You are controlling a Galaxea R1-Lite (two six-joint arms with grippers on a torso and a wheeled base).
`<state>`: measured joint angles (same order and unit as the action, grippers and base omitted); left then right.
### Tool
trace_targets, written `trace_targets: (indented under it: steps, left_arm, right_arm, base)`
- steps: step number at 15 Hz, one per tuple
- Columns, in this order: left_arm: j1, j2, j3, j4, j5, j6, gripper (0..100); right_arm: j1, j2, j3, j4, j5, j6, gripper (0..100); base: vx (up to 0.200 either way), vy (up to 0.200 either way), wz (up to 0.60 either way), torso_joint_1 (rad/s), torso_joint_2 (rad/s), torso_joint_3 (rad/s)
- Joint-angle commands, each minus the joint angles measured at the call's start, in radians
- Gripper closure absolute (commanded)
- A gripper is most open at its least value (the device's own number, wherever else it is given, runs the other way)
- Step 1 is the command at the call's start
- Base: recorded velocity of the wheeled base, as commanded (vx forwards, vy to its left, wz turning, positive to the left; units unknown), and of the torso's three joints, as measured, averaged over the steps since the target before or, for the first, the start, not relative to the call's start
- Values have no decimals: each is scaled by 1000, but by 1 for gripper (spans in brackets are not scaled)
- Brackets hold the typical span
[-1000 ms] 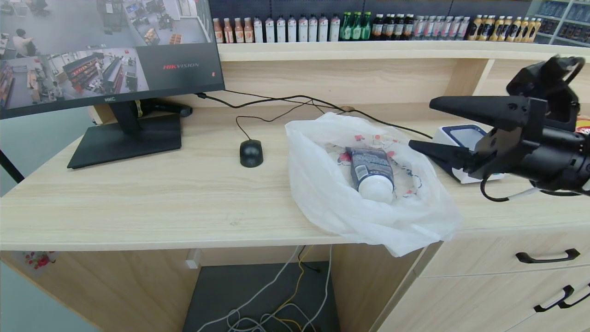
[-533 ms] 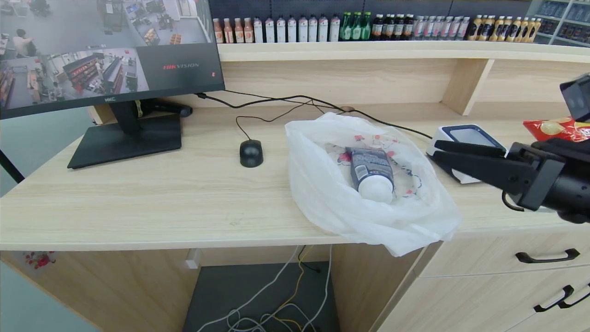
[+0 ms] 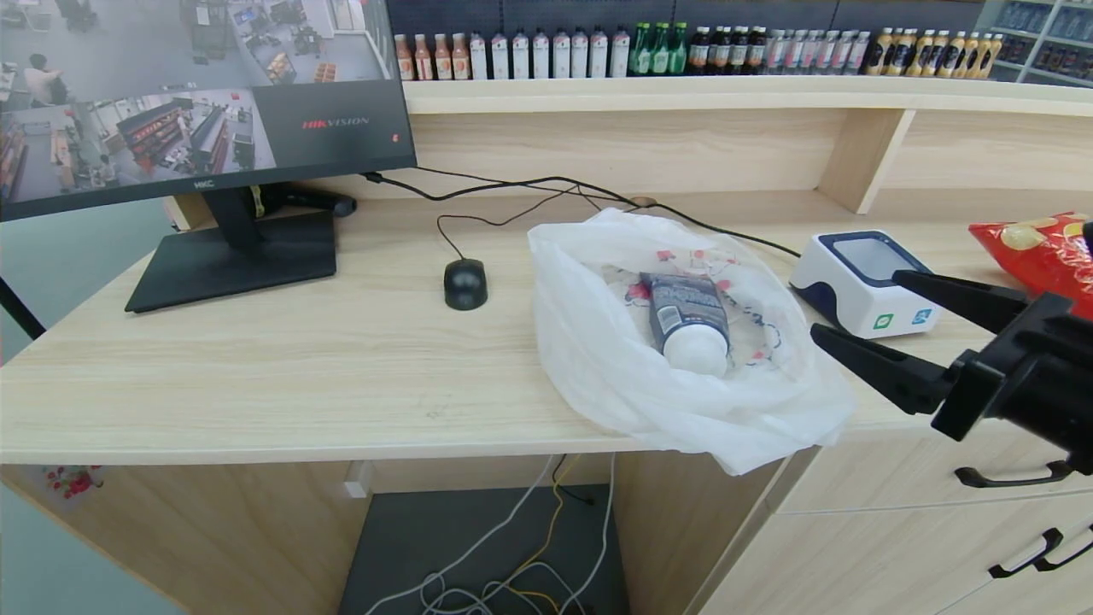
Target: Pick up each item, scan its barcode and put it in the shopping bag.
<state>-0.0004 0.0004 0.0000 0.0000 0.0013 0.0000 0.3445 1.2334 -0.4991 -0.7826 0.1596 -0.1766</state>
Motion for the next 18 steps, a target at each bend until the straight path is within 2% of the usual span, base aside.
trace_targets:
  steps: [1,4,7,10,13,16,18]
  left_arm:
    - [0,0,0,0,0,0,0]
    - [0,0,0,0,0,0,0]
    - [-1,0,0,0,0,2,0]
    - [0,0,0,0,0,-3,0]
    - [-1,0,0,0,0,0,0]
    - [0,0,0,0,0,0,0]
    - [-1,0,0,0,0,-2,0]
  right_arm:
    - [5,-83,80,-6,-58,-3,0]
    - [-4,-143,159,-29,-97,46,0]
    - [-16,-127,197,-144,-97,75,0]
    - [-68,-140,264,-208,-97,77,0]
    - [-114,-71,177,-253,-95,66,0]
    - [-171,11,105,-481,-97,-24,0]
    - [-171,5,152,-554,-100,-32,0]
  base:
    - [0,0,0,0,0,0]
    - [0,0,0,0,0,0]
    - [0,0,0,0,0,0]
    - [0,0,0,0,0,0]
    - [0,0,0,0,0,0]
    - [0,0,0,0,0,0]
    - [0,0,0,0,0,0]
